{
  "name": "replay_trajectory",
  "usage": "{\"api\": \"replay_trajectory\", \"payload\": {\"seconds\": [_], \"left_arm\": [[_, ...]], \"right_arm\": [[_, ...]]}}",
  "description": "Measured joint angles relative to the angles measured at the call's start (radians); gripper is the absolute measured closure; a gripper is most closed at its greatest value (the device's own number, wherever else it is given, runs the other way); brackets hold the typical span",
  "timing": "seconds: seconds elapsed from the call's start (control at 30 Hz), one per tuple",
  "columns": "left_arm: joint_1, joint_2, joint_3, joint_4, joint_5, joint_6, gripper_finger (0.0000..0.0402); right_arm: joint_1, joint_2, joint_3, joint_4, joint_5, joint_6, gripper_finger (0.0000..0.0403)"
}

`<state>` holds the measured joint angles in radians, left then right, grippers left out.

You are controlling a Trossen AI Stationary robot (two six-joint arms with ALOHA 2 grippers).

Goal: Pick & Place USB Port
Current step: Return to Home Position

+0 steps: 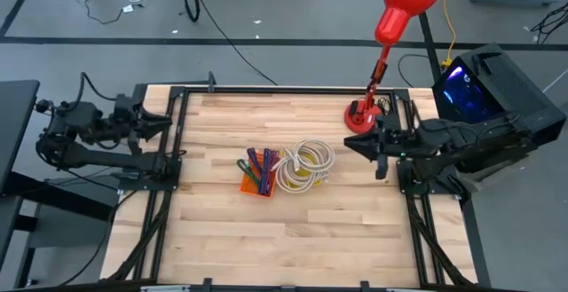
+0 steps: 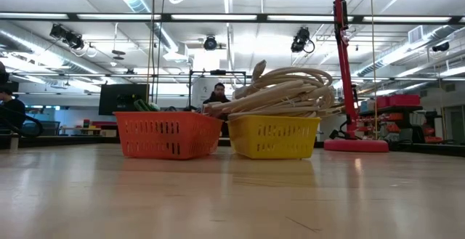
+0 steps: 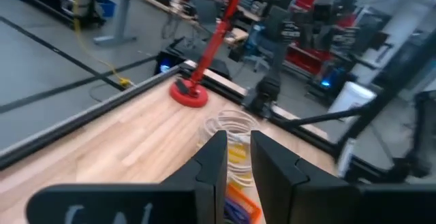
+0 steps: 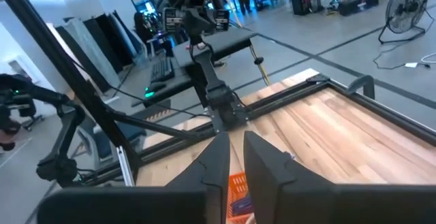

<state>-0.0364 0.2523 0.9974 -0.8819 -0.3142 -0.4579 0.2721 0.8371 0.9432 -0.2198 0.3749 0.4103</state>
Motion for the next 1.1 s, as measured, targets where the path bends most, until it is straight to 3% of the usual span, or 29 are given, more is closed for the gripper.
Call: {"api": "replay_trajectory", "payload": {"seconds": [0.17, 0.43, 0.8, 1.1], "left_arm": [[0.0, 0.0, 0.0, -0.009, -0.119, 0.041, 0.0333], [0.0, -0.037, 0.0, -0.065, -0.089, -0.027, 0.0333], [0.0, -0.173, -0.09, -0.035, -0.156, -0.112, 0.0333], [0.0, -0.201, -0.296, 0.263, -0.212, -0.024, 0.0333]], "right_arm": [[0.0, -0.102, -0.072, 0.003, 0.002, -0.002, 0.0356], [0.001, -0.287, -0.244, 0.051, -0.004, 0.044, 0.0356], [0.0, -0.531, -0.416, 0.151, 0.054, -0.026, 0.0356], [-0.003, -0.706, -0.501, 0.263, 0.09, -0.131, 0.036]]}}
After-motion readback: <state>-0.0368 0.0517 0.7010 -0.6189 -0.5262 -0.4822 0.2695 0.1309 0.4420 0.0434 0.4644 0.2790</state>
